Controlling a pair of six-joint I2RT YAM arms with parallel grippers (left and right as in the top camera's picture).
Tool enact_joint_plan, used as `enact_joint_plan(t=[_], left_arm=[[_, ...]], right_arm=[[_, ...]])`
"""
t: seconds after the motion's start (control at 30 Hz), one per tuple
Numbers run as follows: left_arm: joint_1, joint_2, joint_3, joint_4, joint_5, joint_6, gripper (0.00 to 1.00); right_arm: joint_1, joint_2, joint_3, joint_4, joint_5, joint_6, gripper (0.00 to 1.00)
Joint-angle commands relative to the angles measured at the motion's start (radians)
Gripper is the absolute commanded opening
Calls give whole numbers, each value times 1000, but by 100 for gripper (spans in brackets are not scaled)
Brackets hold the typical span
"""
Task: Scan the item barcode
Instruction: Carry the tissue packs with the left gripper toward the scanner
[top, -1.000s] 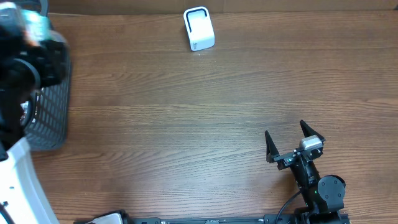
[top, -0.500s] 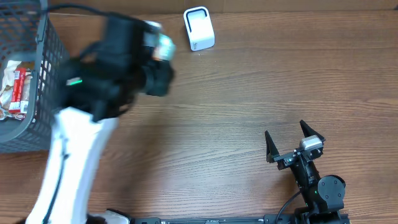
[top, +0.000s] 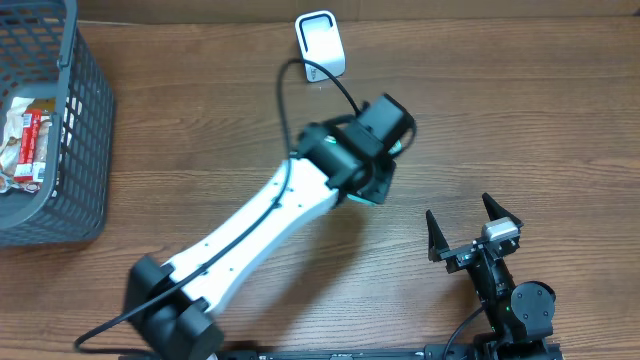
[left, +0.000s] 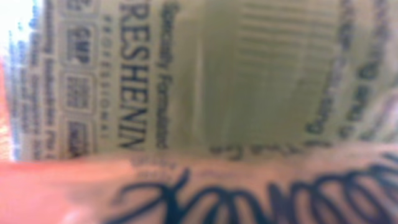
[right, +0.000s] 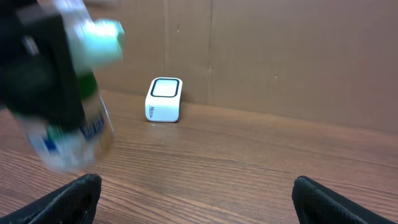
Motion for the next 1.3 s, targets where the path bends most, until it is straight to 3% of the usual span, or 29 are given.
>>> enact_joint_plan(t=[0.0, 0.27, 0.73, 1.03, 1.1, 1.27], left_arm=[[-40, 51, 2, 24, -21, -123, 42], [-80, 195, 2, 32, -20, -321, 42], [-99, 318, 2, 123, 52, -332, 42], [-99, 323, 2, 193, 58, -402, 42], [-100, 323, 2, 196, 58, -402, 47], [-99, 323, 2, 197, 58, -401, 82]], right_arm=[[-1, -8, -11, 4, 10, -4, 100], [-1, -8, -11, 4, 10, -4, 100], [-1, -8, -11, 4, 10, -4, 100], [-1, -8, -11, 4, 10, -4, 100], [-1, -8, -11, 4, 10, -5, 100], [-1, -8, -11, 4, 10, -4, 100]])
